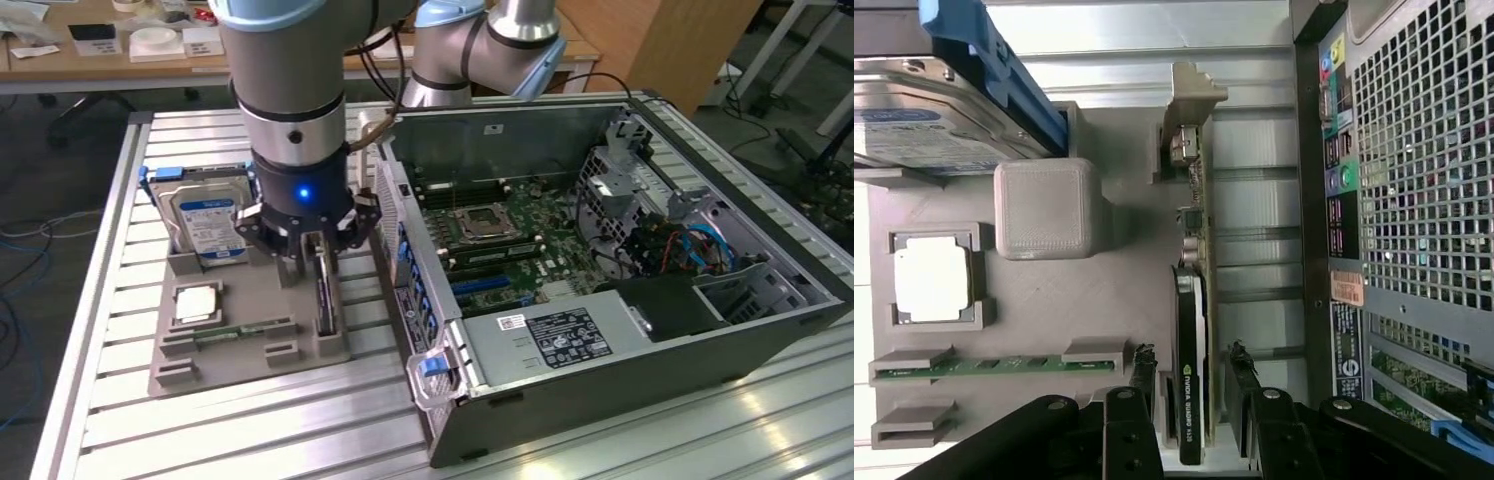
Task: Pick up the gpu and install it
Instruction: 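Pick up the gpu and move the gpu toward the slot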
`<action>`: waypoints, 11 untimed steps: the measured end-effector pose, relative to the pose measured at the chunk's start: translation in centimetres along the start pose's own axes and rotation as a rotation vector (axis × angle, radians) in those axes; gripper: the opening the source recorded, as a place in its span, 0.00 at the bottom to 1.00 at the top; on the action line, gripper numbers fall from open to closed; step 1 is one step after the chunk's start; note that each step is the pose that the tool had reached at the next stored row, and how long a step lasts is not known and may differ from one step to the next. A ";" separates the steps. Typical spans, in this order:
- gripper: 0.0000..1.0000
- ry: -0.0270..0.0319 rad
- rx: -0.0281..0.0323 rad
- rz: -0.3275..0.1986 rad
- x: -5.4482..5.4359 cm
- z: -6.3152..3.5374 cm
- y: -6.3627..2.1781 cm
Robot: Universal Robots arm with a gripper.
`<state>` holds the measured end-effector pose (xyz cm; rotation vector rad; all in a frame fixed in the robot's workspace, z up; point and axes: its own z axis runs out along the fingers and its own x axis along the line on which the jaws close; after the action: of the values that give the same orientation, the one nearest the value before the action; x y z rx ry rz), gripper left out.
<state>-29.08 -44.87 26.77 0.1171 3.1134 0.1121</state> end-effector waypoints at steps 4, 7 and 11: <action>0.42 0.0001 0.0000 0.000 -0.2 0.38 0.01; 0.42 0.0000 0.0000 0.000 -0.3 0.89 0.03; 0.42 0.0000 -0.0001 0.000 -0.2 1.60 0.11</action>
<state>-28.79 -44.67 25.20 0.1172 3.1134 0.1122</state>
